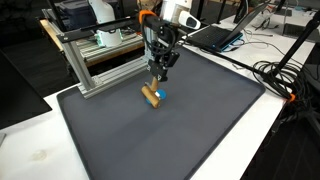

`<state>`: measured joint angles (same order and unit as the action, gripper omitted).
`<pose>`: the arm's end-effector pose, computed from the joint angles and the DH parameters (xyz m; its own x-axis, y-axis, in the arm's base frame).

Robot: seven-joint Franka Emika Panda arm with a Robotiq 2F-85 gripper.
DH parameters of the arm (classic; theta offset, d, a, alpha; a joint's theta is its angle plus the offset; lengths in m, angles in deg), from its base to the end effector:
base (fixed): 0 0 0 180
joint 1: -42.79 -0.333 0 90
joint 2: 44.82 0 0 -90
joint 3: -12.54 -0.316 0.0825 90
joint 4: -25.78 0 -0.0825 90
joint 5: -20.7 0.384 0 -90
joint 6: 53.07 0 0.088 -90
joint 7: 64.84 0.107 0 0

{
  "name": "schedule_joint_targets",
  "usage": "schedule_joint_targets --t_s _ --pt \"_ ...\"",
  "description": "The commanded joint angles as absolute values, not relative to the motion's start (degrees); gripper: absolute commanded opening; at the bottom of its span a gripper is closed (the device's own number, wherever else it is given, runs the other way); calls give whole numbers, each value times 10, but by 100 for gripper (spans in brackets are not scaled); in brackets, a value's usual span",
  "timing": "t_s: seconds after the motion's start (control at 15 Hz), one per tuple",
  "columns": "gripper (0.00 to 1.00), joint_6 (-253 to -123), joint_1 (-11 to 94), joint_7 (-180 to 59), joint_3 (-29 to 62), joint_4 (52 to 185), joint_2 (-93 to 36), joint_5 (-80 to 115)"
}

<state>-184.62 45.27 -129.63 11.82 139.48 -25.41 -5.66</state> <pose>0.6055 -0.0285 0.2937 0.1606 0.9329 -0.3224 0.9869 -0.1466 0.0674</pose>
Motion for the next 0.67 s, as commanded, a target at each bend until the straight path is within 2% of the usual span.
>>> schedule_joint_targets --t_s 0.0,0.6 --pt "22 -1851 452 -1284 142 1380 -204 -95" --pt "22 -1835 451 -1284 155 1364 -183 -128"
